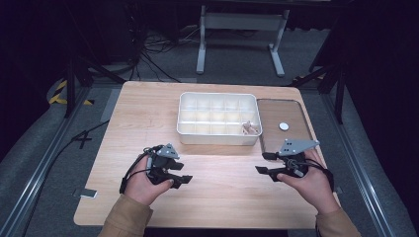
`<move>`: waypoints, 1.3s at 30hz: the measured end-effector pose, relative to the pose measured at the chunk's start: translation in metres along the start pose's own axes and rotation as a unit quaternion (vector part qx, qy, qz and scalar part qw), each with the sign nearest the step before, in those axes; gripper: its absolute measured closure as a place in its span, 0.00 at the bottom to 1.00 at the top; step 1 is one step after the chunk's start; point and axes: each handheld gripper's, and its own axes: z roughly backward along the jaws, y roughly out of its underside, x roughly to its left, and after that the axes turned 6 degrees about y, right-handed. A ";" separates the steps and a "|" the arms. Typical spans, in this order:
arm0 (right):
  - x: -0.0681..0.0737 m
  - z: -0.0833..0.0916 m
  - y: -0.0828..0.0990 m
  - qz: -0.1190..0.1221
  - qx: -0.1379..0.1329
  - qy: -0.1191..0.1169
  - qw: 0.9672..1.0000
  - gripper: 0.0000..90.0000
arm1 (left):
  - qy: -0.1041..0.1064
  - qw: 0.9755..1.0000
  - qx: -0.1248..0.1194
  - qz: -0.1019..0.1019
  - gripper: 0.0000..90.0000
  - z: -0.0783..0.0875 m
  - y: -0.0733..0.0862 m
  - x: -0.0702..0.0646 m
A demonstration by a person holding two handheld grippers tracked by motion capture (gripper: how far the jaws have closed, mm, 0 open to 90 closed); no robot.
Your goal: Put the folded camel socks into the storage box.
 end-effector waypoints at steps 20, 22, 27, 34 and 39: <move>0.024 -0.050 0.046 0.016 0.017 -0.047 0.999 0.41 | 0.011 0.999 0.048 -0.004 0.45 -0.016 0.003 0.003; 0.027 -0.056 0.051 0.017 0.015 -0.046 0.999 0.41 | 0.013 0.999 0.049 -0.001 0.45 -0.017 0.004 0.004; 0.034 -0.067 0.058 0.030 0.007 -0.044 0.999 0.40 | 0.010 0.998 0.059 -0.004 0.45 -0.021 0.006 0.007; 0.041 -0.074 0.060 0.038 0.003 -0.050 0.998 0.38 | 0.007 0.998 0.064 -0.004 0.45 -0.028 0.010 0.011; 0.040 -0.076 0.062 0.036 0.008 -0.049 0.998 0.36 | 0.004 0.998 0.064 -0.003 0.45 -0.030 0.013 0.015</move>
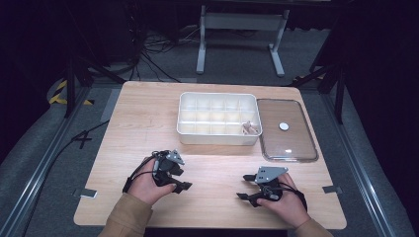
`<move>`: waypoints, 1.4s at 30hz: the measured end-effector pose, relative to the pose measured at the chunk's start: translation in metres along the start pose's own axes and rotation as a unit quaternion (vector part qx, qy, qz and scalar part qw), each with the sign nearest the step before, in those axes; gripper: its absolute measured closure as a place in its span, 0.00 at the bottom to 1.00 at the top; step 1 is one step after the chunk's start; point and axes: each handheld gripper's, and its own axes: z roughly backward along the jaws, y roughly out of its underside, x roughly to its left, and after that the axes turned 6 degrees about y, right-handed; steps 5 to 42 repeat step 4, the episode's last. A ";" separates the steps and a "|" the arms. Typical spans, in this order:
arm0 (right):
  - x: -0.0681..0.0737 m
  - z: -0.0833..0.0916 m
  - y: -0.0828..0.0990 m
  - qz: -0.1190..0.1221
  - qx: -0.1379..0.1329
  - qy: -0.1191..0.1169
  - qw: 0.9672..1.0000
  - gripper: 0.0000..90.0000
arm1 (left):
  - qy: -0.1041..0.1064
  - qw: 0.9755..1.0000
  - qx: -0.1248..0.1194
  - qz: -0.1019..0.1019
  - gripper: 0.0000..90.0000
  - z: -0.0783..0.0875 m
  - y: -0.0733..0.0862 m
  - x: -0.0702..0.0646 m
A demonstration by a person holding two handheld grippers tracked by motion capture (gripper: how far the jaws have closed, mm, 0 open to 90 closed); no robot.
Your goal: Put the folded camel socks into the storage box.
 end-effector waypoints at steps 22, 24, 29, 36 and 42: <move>0.000 0.000 0.001 -0.002 -0.003 0.001 1.000 0.36 | -0.008 1.000 0.003 0.004 0.44 -0.001 0.003 0.006; 0.000 0.000 0.001 -0.002 -0.003 0.001 1.000 0.36 | -0.008 1.000 0.003 0.004 0.44 -0.001 0.003 0.006; 0.000 0.000 0.001 -0.002 -0.003 0.001 1.000 0.36 | -0.008 1.000 0.003 0.004 0.44 -0.001 0.003 0.006; 0.000 0.000 0.001 -0.002 -0.003 0.001 1.000 0.36 | -0.008 1.000 0.003 0.004 0.44 -0.001 0.003 0.006; 0.000 0.000 0.001 -0.002 -0.003 0.001 1.000 0.36 | -0.008 1.000 0.003 0.004 0.44 -0.001 0.003 0.006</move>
